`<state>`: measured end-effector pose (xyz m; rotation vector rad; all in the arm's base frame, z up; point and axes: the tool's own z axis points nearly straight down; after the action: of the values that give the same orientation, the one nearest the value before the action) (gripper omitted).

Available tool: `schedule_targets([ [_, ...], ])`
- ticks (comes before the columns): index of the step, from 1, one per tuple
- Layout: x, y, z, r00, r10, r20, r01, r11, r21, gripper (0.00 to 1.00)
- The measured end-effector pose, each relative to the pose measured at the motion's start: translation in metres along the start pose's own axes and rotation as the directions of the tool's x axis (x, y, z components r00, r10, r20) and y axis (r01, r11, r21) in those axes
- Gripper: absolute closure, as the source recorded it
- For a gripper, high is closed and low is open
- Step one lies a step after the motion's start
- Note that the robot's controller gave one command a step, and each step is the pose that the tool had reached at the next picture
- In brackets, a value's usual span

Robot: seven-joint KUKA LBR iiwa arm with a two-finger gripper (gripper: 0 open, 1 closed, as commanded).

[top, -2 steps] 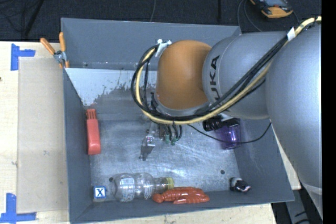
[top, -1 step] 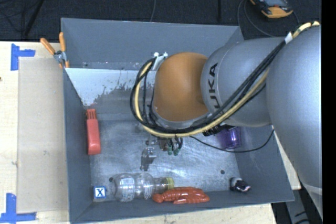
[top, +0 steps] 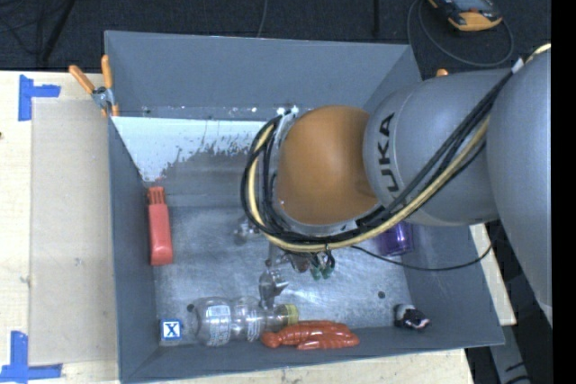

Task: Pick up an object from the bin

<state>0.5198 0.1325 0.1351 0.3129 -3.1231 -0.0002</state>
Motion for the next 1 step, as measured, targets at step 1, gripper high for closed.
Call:
schedule_targets([
  [1,0.0135,0.0093,0.0192,0.997,0.082,0.003,-0.082,0.997,0.001,0.0],
])
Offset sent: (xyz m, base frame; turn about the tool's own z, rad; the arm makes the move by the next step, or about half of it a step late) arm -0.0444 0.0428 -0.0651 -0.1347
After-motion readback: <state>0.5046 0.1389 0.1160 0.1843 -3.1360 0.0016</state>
